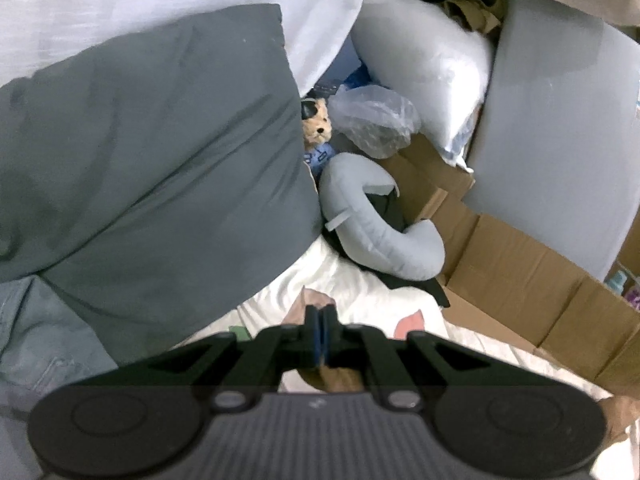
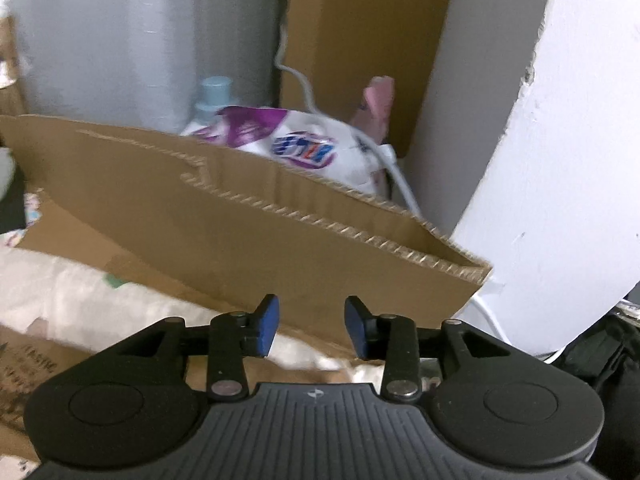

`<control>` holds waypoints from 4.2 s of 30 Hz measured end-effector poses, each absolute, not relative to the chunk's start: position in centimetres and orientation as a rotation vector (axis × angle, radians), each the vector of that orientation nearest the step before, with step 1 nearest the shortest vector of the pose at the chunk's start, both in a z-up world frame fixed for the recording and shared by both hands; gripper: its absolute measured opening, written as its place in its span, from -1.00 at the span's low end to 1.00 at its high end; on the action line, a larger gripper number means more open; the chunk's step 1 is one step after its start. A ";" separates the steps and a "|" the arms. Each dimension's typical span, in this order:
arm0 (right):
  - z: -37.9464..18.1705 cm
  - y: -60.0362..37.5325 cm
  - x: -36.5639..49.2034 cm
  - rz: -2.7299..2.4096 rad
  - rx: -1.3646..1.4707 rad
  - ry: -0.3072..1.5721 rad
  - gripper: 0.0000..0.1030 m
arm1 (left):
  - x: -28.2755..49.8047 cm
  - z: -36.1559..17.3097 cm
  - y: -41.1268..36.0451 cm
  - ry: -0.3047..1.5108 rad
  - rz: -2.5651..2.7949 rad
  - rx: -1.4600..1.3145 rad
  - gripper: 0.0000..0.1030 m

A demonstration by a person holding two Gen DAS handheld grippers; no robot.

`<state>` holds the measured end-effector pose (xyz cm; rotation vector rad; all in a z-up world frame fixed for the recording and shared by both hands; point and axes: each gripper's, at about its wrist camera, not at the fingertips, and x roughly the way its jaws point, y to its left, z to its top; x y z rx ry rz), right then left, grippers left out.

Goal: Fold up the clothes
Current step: 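Lift the brown T-shirt with both grippers and shake it open, then swing the T-shirt out and lay it flat across the quilt with both grippers, then release the T-shirt and pull both grippers back from it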

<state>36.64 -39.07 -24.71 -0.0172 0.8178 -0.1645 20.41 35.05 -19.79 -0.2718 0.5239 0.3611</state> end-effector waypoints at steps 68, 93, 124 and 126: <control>-44.9 -13.6 27.5 0.309 0.709 1.002 0.07 | 21.5 -26.2 39.0 0.603 0.374 -0.295 -0.97; -46.1 -16.3 28.0 0.270 0.876 1.044 -1.00 | 20.5 -26.1 38.5 0.638 0.374 -0.293 -0.97; -28.2 -34.4 16.6 0.163 0.621 0.999 -1.00 | 8.3 -18.9 26.8 0.723 0.217 -0.445 -0.97; -27.1 -35.2 15.7 0.161 0.618 0.995 -1.00 | 7.6 -18.4 26.0 0.728 0.206 -0.449 -0.97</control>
